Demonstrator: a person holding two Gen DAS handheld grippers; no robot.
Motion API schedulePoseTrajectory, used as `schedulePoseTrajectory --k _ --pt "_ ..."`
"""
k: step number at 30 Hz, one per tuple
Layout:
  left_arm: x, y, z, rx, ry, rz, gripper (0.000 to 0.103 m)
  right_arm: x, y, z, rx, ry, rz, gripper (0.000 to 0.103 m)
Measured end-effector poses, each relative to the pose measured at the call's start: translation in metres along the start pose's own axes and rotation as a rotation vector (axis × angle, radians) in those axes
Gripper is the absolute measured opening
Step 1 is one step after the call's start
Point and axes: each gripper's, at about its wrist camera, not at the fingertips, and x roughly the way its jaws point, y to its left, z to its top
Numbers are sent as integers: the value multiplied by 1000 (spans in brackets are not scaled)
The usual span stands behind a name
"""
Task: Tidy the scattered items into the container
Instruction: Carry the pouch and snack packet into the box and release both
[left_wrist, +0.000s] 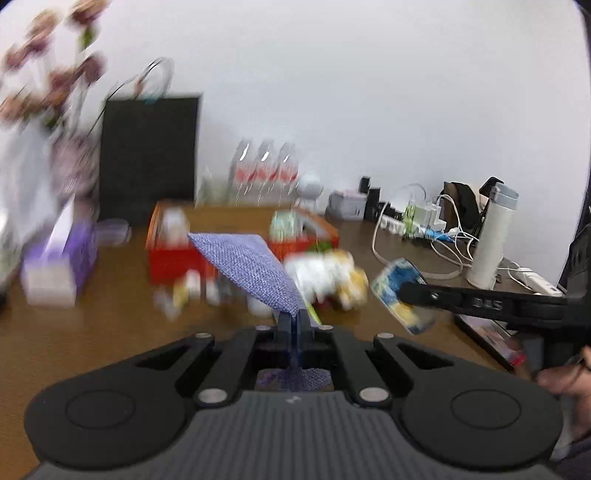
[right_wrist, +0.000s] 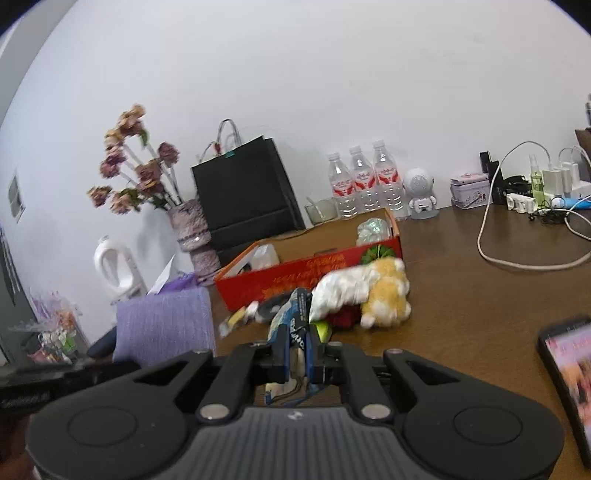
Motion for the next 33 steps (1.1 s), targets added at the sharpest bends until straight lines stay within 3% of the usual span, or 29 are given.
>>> schedulePoseTrajectory --k 4,6,10,13,18,22,26,28,30,33 --pt "76 36 84 85 17 -63 3 55 -22 71 33 -45 35 7" --pt "122 51 119 101 73 -93 3 91 -34 109 74 -49 52 7" --pt "211 79 165 131 178 -107 3 183 -50 180 162 26 35 7" --pt "277 104 169 121 273 -64 4 263 -63 207 212 151 -14 7" --pt "351 135 144 132 396 -1 4 377 -88 195 289 365 -91 7" --pt "383 149 126 112 531 32 8 425 -97 169 299 474 -152 7" --pt "390 152 110 86 625 2 11 439 -90 156 237 531 -225 13" --pt "388 151 109 80 642 29 19 438 -89 157 219 534 -254 20" --pt "385 155 116 57 626 71 30 436 -91 159 242 543 -264 35" --pt "371 159 136 19 591 104 36 426 -93 171 283 559 -250 42"
